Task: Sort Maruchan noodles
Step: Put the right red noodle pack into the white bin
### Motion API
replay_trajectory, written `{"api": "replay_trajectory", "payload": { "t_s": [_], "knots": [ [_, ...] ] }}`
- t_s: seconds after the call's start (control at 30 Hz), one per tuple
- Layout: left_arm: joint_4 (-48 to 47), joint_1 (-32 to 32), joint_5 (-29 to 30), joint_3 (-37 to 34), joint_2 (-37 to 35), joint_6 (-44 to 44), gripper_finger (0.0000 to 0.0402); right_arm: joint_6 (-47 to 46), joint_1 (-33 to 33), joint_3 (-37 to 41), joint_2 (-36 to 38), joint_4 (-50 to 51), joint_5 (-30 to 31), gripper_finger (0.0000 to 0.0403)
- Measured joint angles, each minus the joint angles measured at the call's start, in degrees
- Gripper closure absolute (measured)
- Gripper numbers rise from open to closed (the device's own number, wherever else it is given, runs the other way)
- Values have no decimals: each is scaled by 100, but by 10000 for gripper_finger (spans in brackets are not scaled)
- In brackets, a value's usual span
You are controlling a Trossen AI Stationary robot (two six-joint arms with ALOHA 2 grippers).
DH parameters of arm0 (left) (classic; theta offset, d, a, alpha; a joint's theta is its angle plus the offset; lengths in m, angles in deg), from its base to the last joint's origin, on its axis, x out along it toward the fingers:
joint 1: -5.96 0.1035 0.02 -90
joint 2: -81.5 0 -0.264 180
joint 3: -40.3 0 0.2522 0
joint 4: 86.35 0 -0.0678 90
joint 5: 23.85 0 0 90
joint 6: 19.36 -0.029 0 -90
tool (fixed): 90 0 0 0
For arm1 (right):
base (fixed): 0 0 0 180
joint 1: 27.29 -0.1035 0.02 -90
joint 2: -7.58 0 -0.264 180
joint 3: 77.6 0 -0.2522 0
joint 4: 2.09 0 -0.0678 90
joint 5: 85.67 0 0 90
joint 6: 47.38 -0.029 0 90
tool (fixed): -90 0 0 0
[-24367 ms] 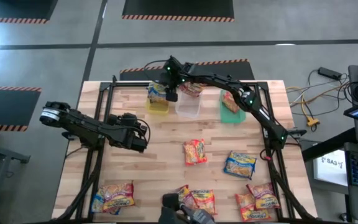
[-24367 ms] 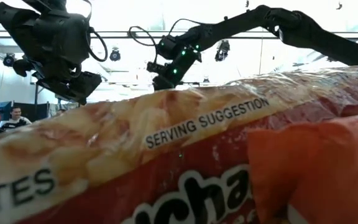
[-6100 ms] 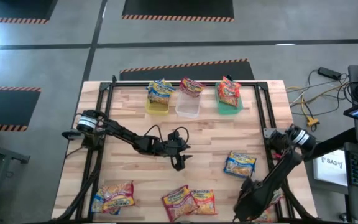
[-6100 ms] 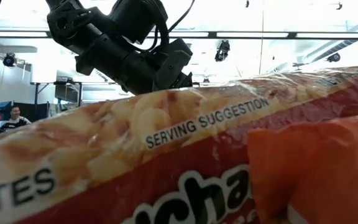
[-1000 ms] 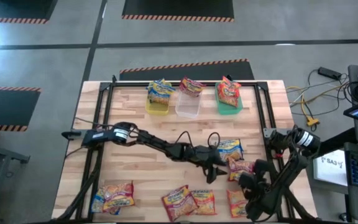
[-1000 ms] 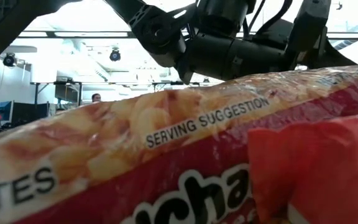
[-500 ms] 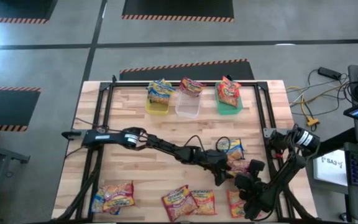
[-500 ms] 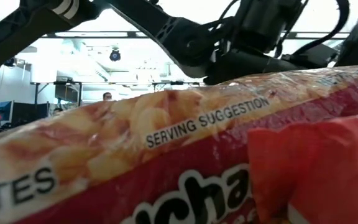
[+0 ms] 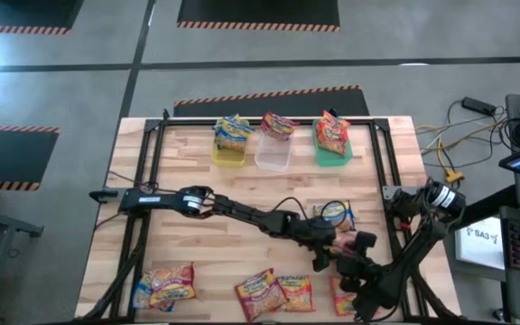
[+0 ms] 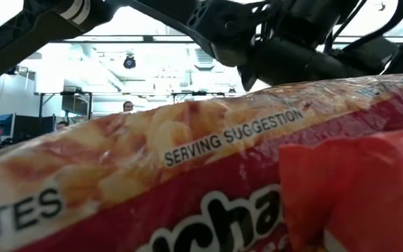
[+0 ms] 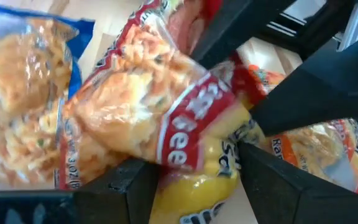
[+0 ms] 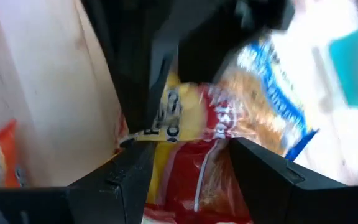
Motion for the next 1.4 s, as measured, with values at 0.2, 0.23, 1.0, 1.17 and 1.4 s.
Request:
{"api": "replay_trajectory", "payload": {
  "t_s": [0.2,0.23,1.0,1.17,1.4],
  "knots": [
    [-1190,-7,416,625,-30,-655,206,270,223,-36,392,9,247,200],
    [-1474,-14,640,751,-49,-797,206,321,266,-33,442,32,279,200],
    [-4030,329,3769,975,-758,-1750,206,3333,2160,77,1228,41,948,200],
    [-4509,304,3741,765,-815,-1643,206,3077,2332,418,1762,77,-77,200],
    [-4377,77,3353,-94,-991,-1328,206,1474,2333,1398,3249,-661,-877,200]
  ]
}}
